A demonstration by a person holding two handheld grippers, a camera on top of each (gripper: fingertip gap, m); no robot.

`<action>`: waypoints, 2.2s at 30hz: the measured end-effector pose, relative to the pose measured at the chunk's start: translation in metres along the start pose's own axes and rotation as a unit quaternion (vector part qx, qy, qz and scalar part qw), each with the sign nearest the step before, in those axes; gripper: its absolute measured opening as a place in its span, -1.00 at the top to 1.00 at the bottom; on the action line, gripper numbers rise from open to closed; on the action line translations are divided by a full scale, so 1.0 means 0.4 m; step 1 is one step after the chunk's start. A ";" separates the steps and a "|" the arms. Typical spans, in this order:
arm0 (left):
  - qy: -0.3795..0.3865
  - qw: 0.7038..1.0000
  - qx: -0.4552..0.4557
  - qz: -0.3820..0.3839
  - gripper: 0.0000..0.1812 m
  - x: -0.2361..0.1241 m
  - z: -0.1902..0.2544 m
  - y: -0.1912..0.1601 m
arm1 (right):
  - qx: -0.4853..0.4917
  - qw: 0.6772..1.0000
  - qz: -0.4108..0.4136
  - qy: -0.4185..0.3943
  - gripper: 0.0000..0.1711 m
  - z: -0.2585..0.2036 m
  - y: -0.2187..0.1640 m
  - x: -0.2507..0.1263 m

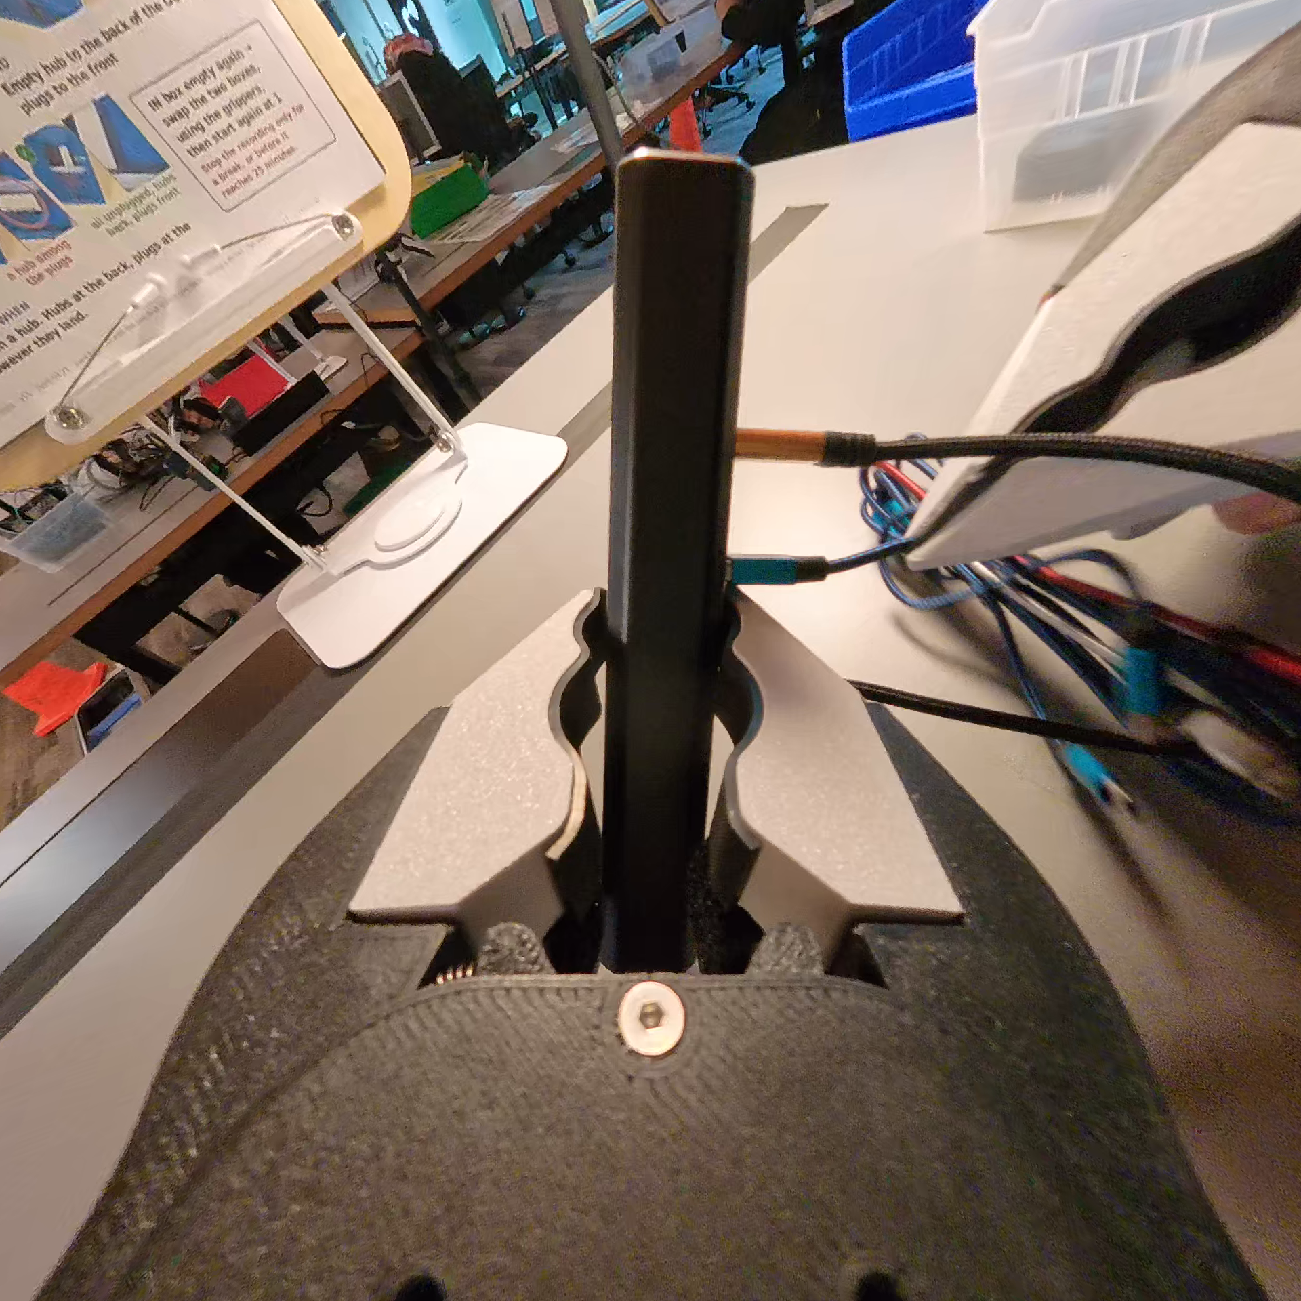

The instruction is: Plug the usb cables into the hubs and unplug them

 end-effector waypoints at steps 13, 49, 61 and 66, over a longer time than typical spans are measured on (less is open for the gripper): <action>-0.014 1.000 -0.008 0.006 0.66 0.000 -0.005 -0.005 | 0.028 0.998 0.021 0.046 1.00 -0.042 0.003 -0.009; -0.033 0.998 0.036 0.043 0.67 -0.017 0.030 0.013 | 0.148 0.982 0.046 0.109 0.75 -0.003 -0.006 0.019; 0.007 0.999 0.022 0.042 0.65 -0.017 0.017 0.014 | 0.131 0.988 0.054 0.063 0.98 -0.009 0.012 0.022; -0.003 0.999 0.008 0.046 0.66 -0.020 0.019 0.014 | 0.110 0.991 0.056 0.048 0.98 -0.025 0.018 0.014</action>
Point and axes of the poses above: each gripper's, where its closed fingertips meet, x out along the fingers, y out of its top, z = x × y across the jaws, the point moved 10 cm from there along -x, back along the fingers, and after that the axes turned 10 degrees about -z, right-handed, at the moved point
